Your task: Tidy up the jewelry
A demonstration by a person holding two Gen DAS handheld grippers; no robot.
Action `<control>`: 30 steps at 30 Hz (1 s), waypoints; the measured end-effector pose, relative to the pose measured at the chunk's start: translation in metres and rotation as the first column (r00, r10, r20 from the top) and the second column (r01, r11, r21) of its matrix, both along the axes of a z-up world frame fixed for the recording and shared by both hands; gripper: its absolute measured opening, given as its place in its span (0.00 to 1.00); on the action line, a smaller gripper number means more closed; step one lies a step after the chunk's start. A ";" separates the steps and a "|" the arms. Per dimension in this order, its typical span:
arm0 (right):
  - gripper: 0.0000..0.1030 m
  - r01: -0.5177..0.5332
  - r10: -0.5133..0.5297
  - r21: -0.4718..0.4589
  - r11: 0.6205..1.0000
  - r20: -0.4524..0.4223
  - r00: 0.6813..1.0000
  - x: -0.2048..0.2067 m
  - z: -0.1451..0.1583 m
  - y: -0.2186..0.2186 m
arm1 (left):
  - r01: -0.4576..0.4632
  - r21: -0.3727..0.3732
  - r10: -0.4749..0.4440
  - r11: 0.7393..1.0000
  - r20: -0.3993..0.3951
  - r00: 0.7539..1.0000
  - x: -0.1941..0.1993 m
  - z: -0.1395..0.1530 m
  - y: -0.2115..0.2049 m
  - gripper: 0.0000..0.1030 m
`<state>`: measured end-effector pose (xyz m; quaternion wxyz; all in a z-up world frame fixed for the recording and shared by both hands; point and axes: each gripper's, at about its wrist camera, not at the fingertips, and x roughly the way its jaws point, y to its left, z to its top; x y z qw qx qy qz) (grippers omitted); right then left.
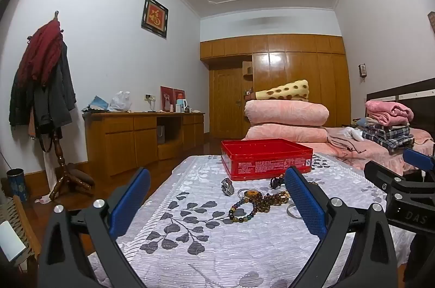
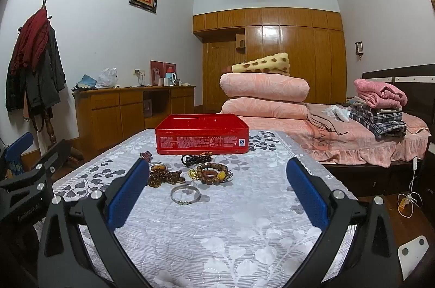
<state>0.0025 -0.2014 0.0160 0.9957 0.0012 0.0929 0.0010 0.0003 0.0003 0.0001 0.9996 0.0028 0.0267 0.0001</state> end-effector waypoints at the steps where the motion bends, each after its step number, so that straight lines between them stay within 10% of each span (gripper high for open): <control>1: 0.95 0.000 0.000 0.003 1.000 -0.001 1.000 0.000 0.000 0.000 | -0.001 0.002 0.001 1.000 0.001 1.000 0.000 0.000 0.000 0.94; 30: 0.95 0.000 0.000 0.005 1.000 -0.004 1.000 0.000 0.000 0.001 | 0.000 0.009 0.000 1.000 0.001 1.000 0.000 0.000 0.000 0.94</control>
